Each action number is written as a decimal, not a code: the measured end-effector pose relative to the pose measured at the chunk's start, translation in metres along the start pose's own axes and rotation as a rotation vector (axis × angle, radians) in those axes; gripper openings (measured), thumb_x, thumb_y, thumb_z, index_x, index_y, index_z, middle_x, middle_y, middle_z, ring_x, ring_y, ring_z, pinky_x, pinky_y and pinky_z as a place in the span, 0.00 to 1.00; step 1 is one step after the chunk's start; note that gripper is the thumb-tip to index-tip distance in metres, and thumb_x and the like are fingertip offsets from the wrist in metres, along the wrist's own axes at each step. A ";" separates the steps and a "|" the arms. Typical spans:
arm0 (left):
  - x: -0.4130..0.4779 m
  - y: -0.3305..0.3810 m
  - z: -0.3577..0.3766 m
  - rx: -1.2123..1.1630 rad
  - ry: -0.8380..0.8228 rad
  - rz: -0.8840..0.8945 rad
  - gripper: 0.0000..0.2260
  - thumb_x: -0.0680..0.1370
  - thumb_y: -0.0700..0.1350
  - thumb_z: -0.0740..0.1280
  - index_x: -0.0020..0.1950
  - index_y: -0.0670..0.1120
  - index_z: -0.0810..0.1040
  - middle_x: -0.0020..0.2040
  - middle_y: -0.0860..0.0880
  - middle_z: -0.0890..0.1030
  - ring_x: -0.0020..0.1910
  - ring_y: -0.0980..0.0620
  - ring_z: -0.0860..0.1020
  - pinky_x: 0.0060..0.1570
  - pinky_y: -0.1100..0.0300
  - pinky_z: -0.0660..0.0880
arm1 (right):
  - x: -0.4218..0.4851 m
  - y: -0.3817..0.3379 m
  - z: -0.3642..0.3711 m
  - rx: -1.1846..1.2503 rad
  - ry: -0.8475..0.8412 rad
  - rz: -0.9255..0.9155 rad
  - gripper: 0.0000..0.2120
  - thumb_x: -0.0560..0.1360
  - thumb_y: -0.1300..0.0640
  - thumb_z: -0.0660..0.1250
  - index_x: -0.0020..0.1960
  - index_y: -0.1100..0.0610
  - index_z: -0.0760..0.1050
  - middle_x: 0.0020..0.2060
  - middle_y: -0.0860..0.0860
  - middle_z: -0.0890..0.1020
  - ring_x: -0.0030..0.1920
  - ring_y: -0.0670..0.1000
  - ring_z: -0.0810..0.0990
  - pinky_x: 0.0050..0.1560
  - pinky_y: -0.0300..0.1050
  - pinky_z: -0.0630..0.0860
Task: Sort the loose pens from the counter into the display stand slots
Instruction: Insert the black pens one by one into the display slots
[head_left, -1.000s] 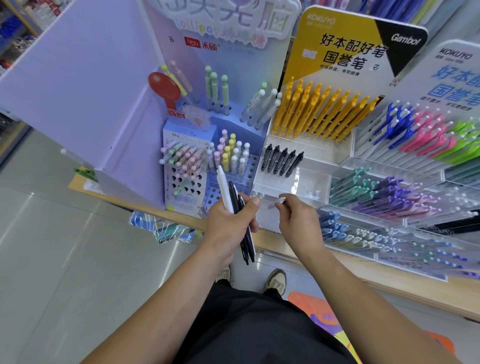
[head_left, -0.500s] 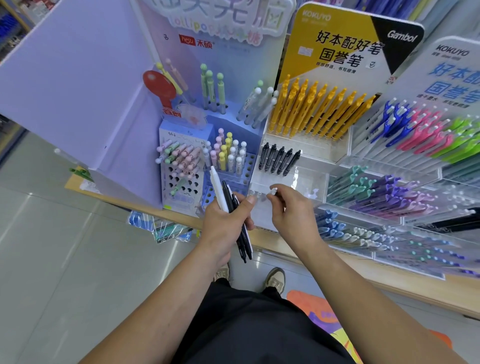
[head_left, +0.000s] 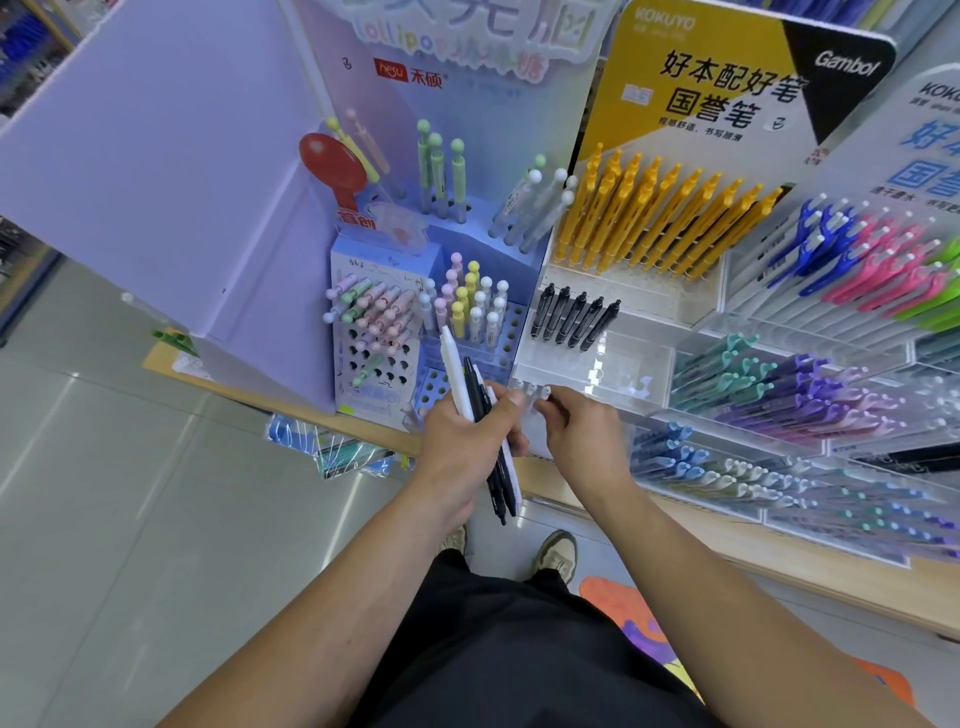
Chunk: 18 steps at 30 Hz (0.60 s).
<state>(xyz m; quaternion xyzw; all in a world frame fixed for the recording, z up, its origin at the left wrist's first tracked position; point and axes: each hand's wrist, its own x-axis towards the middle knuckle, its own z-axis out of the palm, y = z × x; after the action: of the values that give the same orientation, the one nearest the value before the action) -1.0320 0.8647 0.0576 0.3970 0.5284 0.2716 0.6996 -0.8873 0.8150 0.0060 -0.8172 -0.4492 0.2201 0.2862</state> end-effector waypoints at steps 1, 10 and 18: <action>0.001 0.001 0.000 -0.013 0.000 -0.004 0.06 0.81 0.44 0.73 0.48 0.44 0.79 0.33 0.43 0.81 0.34 0.43 0.80 0.39 0.56 0.79 | 0.001 -0.001 0.001 0.015 -0.013 0.015 0.13 0.80 0.60 0.69 0.38 0.56 0.74 0.25 0.44 0.68 0.26 0.45 0.67 0.30 0.43 0.59; 0.002 0.014 0.019 -0.210 -0.041 -0.014 0.04 0.83 0.41 0.70 0.49 0.43 0.79 0.35 0.46 0.79 0.35 0.47 0.79 0.41 0.52 0.81 | -0.041 -0.040 -0.060 0.435 -0.271 0.199 0.07 0.81 0.56 0.67 0.51 0.49 0.84 0.37 0.49 0.86 0.38 0.50 0.84 0.46 0.56 0.83; -0.008 0.018 0.053 -0.309 -0.046 -0.079 0.05 0.83 0.42 0.70 0.51 0.40 0.80 0.42 0.42 0.84 0.45 0.43 0.87 0.47 0.48 0.85 | -0.047 -0.032 -0.095 0.499 -0.298 0.315 0.05 0.76 0.60 0.75 0.51 0.54 0.86 0.31 0.48 0.84 0.31 0.44 0.77 0.41 0.42 0.75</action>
<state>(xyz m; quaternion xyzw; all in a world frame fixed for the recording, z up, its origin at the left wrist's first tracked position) -0.9832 0.8539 0.0839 0.2695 0.4794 0.3127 0.7745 -0.8716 0.7630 0.1029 -0.7401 -0.2863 0.4821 0.3713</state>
